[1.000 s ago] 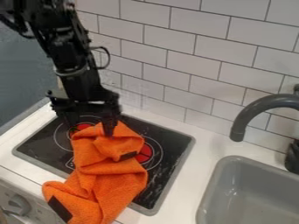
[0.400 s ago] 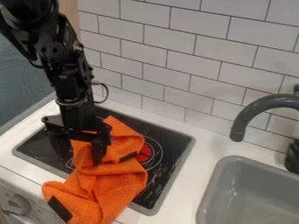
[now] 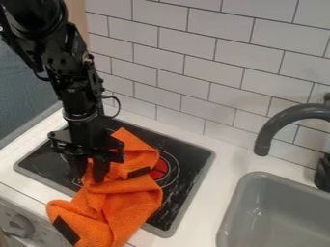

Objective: Unfold the cloth from the left to the right

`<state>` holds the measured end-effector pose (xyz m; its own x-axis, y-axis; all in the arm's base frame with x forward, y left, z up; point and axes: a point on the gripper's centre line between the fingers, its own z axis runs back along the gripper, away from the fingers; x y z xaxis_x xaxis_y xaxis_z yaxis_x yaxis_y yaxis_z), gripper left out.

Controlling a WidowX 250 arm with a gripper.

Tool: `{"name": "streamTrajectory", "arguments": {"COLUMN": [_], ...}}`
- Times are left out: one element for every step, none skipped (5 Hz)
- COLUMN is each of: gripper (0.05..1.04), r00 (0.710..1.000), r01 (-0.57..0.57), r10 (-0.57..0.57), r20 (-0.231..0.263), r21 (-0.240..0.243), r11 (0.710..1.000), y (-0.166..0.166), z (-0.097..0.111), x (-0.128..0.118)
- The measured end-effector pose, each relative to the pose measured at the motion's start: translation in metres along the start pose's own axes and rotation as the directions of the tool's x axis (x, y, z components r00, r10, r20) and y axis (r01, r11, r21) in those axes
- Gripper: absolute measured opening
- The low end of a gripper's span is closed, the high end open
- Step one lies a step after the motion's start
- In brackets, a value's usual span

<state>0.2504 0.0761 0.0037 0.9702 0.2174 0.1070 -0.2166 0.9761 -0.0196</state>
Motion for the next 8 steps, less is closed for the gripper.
{"name": "streamTrajectory", "arguments": {"gripper": [0.129, 0.049, 0.048, 0.048, 0.048, 0.048, 0.048, 0.048], "r00": [1.0, 1.0, 1.0, 1.0, 0.998, 0.99, 0.987, 0.987], "r01": [0.009, 0.009, -0.003, -0.021, -0.03, -0.055, -0.046, -0.03], "r10": [-0.009, -0.009, 0.003, 0.022, 0.038, 0.081, 0.082, 0.069], "r20": [-0.007, -0.008, -0.007, 0.013, 0.044, 0.115, 0.139, 0.144], "r21": [-0.008, -0.012, -0.047, -0.096, -0.17, -0.212, -0.248, -0.258], "r11": [1.0, 1.0, 0.999, 0.995, 0.985, 0.976, 0.968, 0.966], "y": [-0.003, -0.004, -0.01, -0.018, -0.028, -0.036, -0.059, -0.078], "z": [-0.001, -0.001, 0.01, 0.023, 0.037, 0.053, 0.048, 0.039], "x": [-0.003, -0.003, -0.003, 0.006, 0.024, 0.051, 0.073, 0.087]}}
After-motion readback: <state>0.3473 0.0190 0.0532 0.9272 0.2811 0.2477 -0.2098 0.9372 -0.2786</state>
